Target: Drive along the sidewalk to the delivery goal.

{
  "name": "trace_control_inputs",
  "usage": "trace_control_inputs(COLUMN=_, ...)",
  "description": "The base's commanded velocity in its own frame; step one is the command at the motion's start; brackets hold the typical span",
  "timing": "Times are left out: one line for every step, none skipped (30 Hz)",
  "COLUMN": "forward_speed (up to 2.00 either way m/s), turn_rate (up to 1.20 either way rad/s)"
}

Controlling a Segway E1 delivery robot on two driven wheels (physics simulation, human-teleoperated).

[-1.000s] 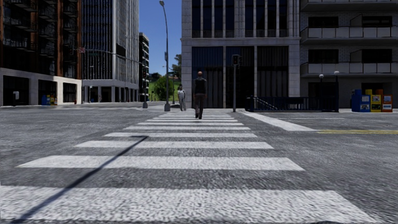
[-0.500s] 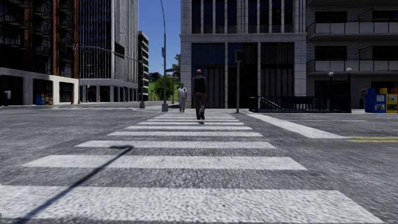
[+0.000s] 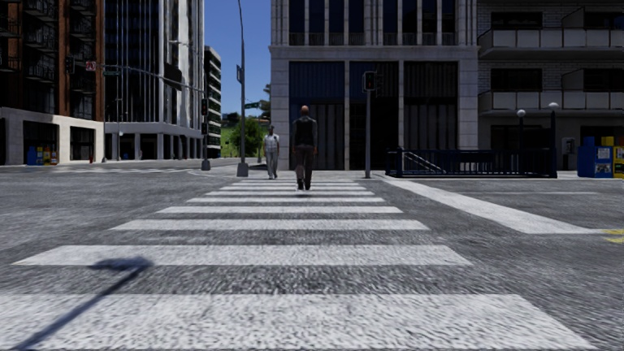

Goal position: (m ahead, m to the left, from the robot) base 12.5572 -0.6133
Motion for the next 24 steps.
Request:
trace_control_inputs(forward_speed=2.00, turn_rate=-0.39)
trace_control_inputs(forward_speed=2.00, turn_rate=-0.39)
trace_control_inputs(forward_speed=2.00, turn_rate=-0.39)
trace_control_inputs(forward_speed=2.00, turn_rate=-0.39)
trace_control_inputs(forward_speed=2.00, turn_rate=-0.39)
trace_control_inputs(forward_speed=2.00, turn_rate=-0.39)
trace_control_inputs(forward_speed=2.00, turn_rate=-0.39)
trace_control_inputs(forward_speed=2.00, turn_rate=-0.39)
trace_control_inputs(forward_speed=2.00, turn_rate=-0.39)
trace_control_inputs(forward_speed=2.00, turn_rate=-0.39)
trace_control_inputs(forward_speed=2.00, turn_rate=-0.39)
trace_control_inputs(forward_speed=2.00, turn_rate=-0.39)
trace_control_inputs(forward_speed=2.00, turn_rate=-0.39)
trace_control_inputs(forward_speed=2.00, turn_rate=-0.38)
trace_control_inputs(forward_speed=2.00, turn_rate=0.00)
trace_control_inputs(forward_speed=2.00, turn_rate=0.00)
trace_control_inputs(forward_speed=2.00, turn_rate=0.00)
trace_control_inputs(forward_speed=2.00, turn_rate=0.00)
trace_control_inputs(forward_speed=2.00, turn_rate=0.00)
trace_control_inputs(forward_speed=2.00, turn_rate=0.00)
trace_control_inputs(forward_speed=2.00, turn_rate=0.00)
trace_control_inputs(forward_speed=2.00, turn_rate=0.00)
trace_control_inputs(forward_speed=2.00, turn_rate=0.00)
trace_control_inputs(forward_speed=2.00, turn_rate=0.00)
